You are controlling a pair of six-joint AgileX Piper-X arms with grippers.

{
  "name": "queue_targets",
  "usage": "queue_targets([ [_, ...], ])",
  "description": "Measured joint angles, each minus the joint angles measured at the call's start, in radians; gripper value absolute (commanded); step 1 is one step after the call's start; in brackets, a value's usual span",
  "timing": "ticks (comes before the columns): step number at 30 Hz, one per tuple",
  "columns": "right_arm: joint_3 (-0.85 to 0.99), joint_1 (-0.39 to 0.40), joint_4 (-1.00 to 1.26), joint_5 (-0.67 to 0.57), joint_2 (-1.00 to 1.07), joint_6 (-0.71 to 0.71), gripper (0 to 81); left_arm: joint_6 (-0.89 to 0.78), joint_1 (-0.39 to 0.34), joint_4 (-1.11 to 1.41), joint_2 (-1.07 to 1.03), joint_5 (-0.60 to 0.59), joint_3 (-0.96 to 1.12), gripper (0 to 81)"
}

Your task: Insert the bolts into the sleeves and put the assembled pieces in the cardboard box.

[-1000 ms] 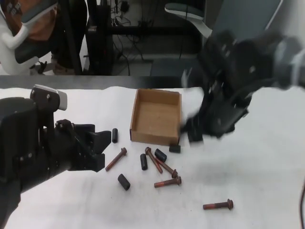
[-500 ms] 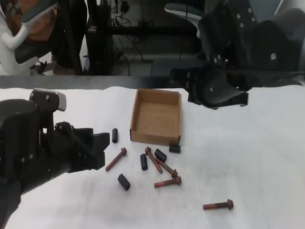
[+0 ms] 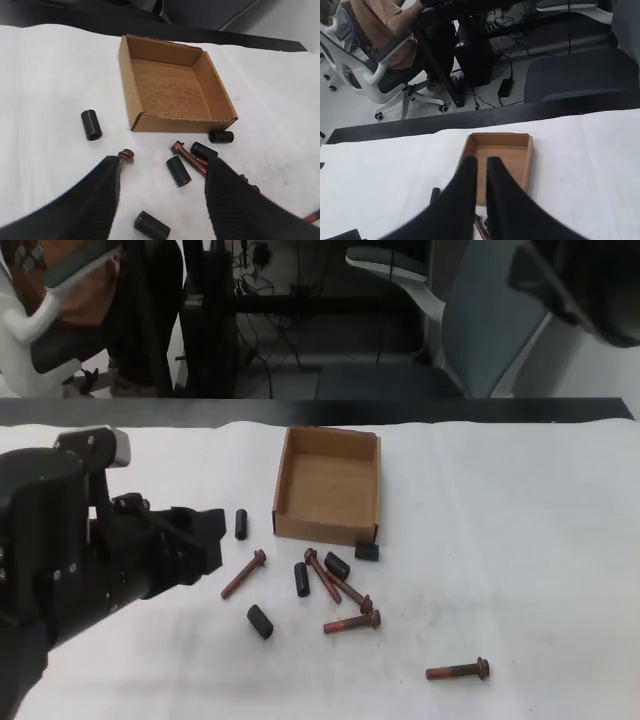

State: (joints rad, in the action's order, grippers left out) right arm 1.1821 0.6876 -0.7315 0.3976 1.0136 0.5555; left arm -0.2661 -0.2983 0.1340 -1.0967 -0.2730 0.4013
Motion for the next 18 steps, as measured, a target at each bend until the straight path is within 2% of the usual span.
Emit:
queue_targets([
  [1,-0.002,0.003,-0.017,0.0,-0.002,0.005,0.6,0.0,-0.007,0.0,0.0,-0.012,0.0,49.7],
  [6,-0.015,0.009,-0.183,0.028,0.01,0.022,0.4,-0.002,-0.022,0.0,0.031,-0.037,0.0,49.7],
  [11,-0.014,-0.023,-0.273,0.053,0.008,0.03,0.4,-0.002,-0.022,0.0,0.092,-0.029,0.0,49.7],
  [15,-0.014,-0.119,-0.292,0.024,0.008,0.056,0.4,-0.002,-0.022,0.0,0.133,-0.029,0.0,49.7],
  [18,-0.029,-0.161,-0.293,-0.007,0.008,0.061,0.4,-0.002,-0.022,0.0,0.162,-0.029,0.0,49.7],
])
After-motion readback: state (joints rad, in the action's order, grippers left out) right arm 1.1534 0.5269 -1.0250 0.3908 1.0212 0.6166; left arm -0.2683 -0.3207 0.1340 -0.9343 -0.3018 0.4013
